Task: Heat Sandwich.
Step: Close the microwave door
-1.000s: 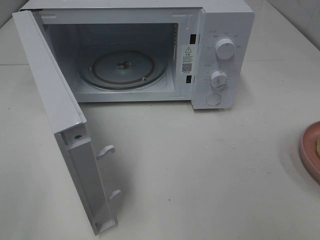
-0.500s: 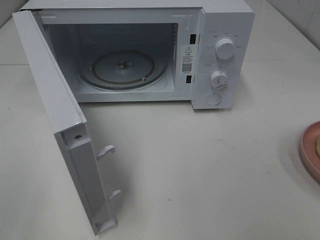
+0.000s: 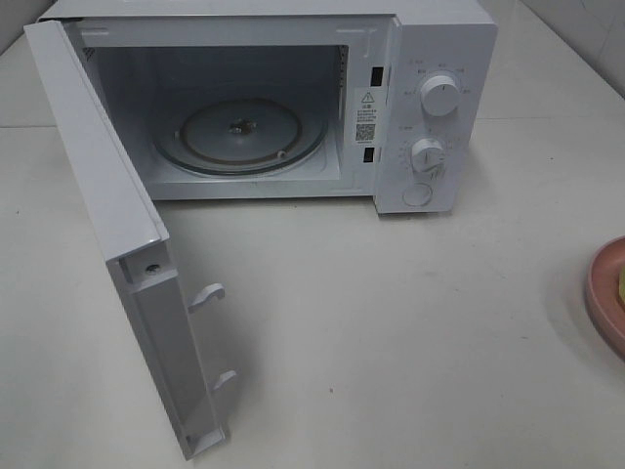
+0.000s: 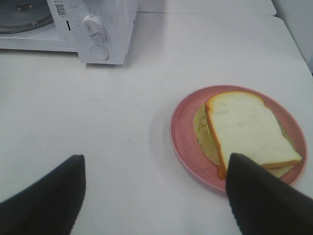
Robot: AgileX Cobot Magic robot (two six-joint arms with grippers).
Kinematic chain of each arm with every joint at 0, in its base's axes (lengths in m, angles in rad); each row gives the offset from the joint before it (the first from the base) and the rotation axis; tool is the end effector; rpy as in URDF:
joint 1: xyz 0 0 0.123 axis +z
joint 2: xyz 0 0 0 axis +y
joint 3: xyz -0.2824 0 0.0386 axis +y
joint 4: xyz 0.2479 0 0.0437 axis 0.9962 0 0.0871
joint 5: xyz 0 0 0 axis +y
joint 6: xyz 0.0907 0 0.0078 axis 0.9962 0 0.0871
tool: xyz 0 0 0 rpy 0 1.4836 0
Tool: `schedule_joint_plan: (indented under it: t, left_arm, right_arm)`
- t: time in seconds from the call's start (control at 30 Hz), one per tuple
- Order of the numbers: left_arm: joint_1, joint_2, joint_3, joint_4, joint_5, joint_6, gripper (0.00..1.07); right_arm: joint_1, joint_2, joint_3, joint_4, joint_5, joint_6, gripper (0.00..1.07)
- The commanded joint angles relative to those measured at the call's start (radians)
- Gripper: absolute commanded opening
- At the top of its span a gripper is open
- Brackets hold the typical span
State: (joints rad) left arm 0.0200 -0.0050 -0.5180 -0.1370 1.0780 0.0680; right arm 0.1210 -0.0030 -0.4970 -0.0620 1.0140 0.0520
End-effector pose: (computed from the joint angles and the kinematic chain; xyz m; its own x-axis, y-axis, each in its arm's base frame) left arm -0.0087 -0.0111 0.2813 -0.4471 -0.0061 -0.8945 0.0890 0.9947 -0.0513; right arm -0.0026 -0.0051 0.2803 -0.4115 -0.0307 -0.9109 -0.0651 0.9979 -0.0042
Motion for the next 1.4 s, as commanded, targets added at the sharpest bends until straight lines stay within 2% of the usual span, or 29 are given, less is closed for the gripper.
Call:
schedule_joint_plan:
  t: [0.03, 1.27, 1.4]
  left_arm:
    - [0.005, -0.016, 0.001, -0.007, -0.005, -0.004, 0.98]
    - [0.005, -0.016, 0.001, -0.001, -0.005, -0.008, 0.98]
    - [0.005, -0.016, 0.002, -0.033, -0.008, -0.007, 0.98]
  right_arm:
    - [-0.004, -0.028, 0.001, 0.002, -0.017, -0.014, 0.76]
    - [-0.004, -0.029, 0.001, 0.001, -0.017, -0.014, 0.76]
    - [-0.004, -0.029, 0.001, 0.001, -0.017, -0.014, 0.76]
